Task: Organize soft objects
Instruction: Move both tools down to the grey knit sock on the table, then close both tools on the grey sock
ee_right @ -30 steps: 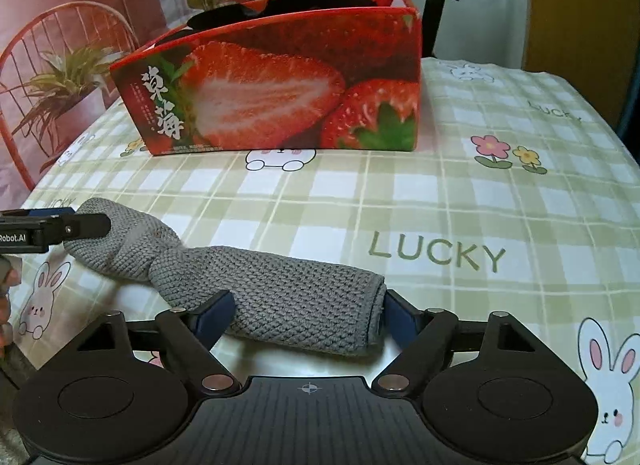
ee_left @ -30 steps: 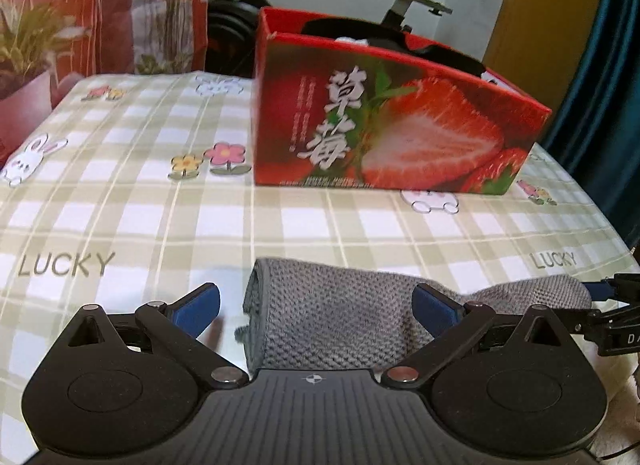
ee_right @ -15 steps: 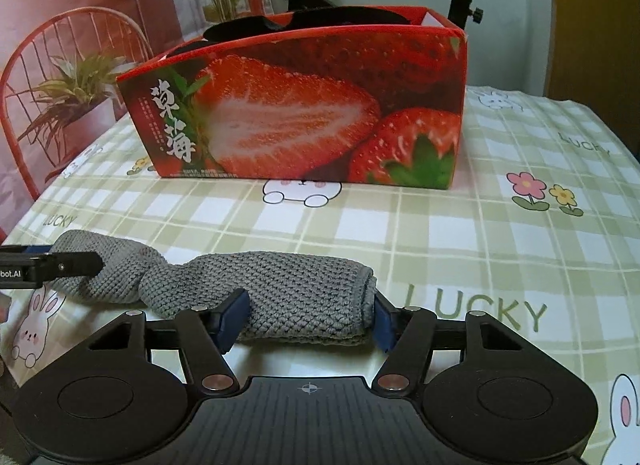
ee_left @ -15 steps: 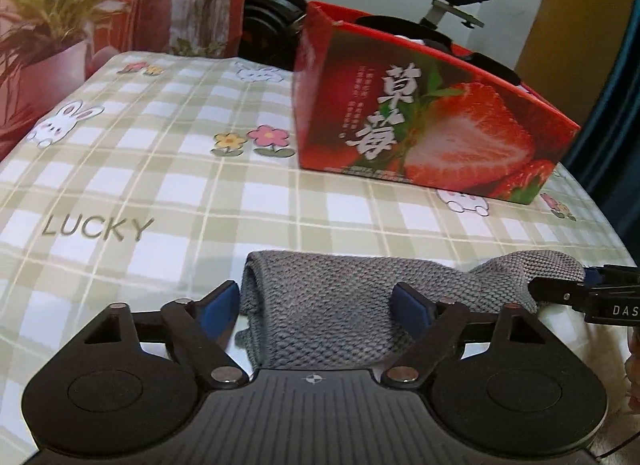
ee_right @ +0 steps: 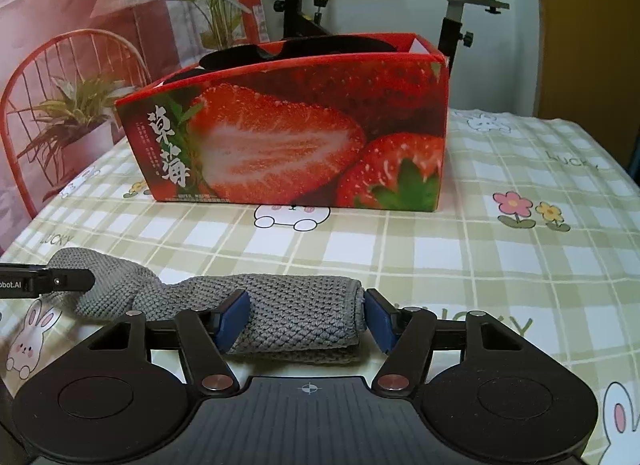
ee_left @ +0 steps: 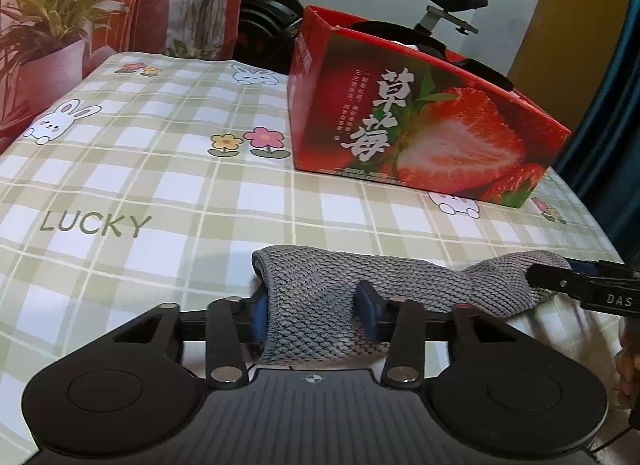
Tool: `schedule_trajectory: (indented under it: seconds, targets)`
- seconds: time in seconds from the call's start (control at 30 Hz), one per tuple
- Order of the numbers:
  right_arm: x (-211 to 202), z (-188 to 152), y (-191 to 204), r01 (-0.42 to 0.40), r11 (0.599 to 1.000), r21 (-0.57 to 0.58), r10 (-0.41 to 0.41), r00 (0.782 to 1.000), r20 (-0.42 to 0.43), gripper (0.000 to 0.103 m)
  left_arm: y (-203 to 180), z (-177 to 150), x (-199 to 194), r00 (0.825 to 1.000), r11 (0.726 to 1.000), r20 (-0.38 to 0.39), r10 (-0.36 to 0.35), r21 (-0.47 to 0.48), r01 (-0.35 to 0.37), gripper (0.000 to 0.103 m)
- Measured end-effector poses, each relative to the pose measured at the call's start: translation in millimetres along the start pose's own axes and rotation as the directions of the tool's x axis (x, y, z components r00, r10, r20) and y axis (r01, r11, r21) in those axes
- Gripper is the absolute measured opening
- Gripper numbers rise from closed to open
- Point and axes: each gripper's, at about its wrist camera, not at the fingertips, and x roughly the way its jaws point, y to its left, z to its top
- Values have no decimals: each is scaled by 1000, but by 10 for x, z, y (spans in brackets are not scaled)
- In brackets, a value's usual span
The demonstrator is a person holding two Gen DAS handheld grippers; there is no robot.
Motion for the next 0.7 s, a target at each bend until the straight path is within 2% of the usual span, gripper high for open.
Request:
schedule_trajectory:
  seconds: [0.2, 0.33, 0.7]
  targets:
    - [20, -16, 3, -10, 1000, 14, 10, 1000, -6, 50, 2, -1, 11, 1000, 1000, 0, -15, -1, 15, 38]
    - [27, -24, 33, -26, 1000, 11, 27, 1000, -11, 39, -6, -6, 19, 1000, 1000, 1, -15, 7, 15, 38]
    - [27, -49, 30, -32, 999, 9, 32, 999, -6, 34, -13, -10, 28, 1000, 1000, 8, -14, 25, 14, 38]
